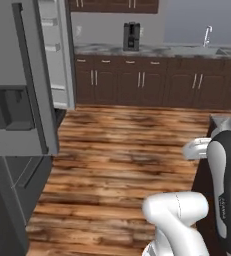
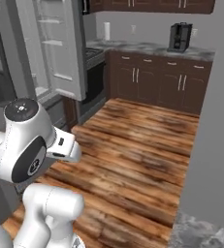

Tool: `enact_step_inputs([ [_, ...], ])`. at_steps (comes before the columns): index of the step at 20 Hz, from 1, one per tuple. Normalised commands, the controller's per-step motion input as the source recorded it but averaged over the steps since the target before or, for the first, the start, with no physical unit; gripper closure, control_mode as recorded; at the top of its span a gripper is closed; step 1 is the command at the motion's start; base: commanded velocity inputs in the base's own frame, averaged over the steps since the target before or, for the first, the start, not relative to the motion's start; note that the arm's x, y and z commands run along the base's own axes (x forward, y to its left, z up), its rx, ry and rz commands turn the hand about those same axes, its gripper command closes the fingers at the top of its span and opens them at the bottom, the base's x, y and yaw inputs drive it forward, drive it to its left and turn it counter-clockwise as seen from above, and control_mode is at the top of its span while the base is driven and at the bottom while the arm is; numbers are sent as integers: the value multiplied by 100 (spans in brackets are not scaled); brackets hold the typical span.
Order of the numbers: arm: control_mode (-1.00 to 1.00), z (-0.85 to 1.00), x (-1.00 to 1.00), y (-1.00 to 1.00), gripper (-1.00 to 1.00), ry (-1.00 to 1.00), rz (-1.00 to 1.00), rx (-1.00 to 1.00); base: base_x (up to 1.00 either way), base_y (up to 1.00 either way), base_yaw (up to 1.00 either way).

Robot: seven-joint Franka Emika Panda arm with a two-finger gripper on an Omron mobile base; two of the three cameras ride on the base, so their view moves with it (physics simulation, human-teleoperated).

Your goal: Take the cheese, chicken drumstick, and onion from the fridge and place them on the plate on the dining counter to create an appetizer plate.

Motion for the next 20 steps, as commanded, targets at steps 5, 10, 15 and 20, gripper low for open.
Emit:
enact_step_inputs([
  [5,100,0,0,0,-100,0,0,0,100,5,0],
  [10,100,0,0,0,-100,0,0,0,100,8,6],
  [15,100,0,0,0,-100,0,0,0,98,2,14],
  [20,100,0,0,0,-100,0,0,0,45,6,36],
])
